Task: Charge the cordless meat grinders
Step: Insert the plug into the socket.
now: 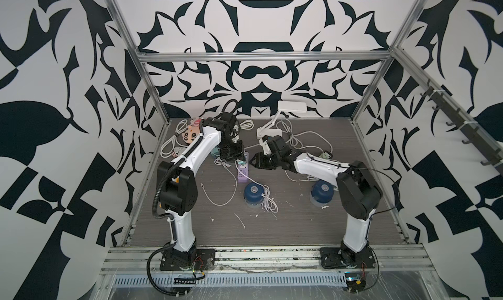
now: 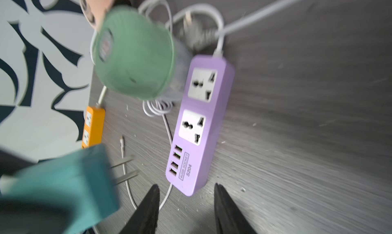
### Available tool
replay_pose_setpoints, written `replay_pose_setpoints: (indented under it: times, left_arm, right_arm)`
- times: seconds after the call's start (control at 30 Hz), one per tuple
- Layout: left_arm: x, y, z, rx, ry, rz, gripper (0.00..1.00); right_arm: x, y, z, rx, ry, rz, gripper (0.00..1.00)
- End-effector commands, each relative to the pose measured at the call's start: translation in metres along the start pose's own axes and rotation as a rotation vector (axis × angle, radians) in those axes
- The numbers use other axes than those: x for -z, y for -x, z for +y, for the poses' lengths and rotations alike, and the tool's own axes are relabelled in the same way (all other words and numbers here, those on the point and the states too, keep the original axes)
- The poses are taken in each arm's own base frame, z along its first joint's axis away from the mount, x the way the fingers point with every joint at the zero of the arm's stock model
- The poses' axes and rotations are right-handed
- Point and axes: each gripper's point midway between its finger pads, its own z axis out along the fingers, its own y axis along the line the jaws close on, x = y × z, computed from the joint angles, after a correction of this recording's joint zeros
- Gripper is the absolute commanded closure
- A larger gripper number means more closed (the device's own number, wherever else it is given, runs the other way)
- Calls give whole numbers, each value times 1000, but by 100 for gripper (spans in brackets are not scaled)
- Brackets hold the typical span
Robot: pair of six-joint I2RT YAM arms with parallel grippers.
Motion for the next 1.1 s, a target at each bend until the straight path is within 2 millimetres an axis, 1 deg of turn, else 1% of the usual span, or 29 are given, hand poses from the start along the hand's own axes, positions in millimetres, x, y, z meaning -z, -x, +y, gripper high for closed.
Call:
replay_pose_setpoints:
  times: [0.0,0.07,0.17,0.23,0.3,0.47,0.57,0.73,0.87,1.07]
  left_arm:
    - [6,-24,13,-32,94,123,100]
    - [3,-23,12,-42,114,137,100]
    - [0,-17,6,-68,136,150,100]
    - [-4,-12,9,-78,177,165,100]
    - [-8,-9,11,-85,201,191,100]
    - [-21,2,9,-96,230,190,100]
    - [-29,6,9,-97,252,194,100]
    - [-40,9,4,-104,268,202,100]
    - [-47,12,10,-99,298,211,100]
    - [-55,19,11,-96,303,203,100]
  right_arm:
    - [32,2,-17,113,-151,-25,54]
    - [45,0,-25,154,-209,-26,54]
    - [64,-3,-33,196,-265,-35,54]
    - [74,-7,-37,209,-290,-35,54]
    - [81,-12,-42,213,-308,-32,54]
    - [95,-22,-52,219,-355,-29,54]
    - [99,-24,-57,219,-377,-26,54]
    - [95,-30,-61,218,-395,1,55]
    - [92,-34,-61,224,-412,18,56]
    - [88,-40,-61,224,-424,36,56]
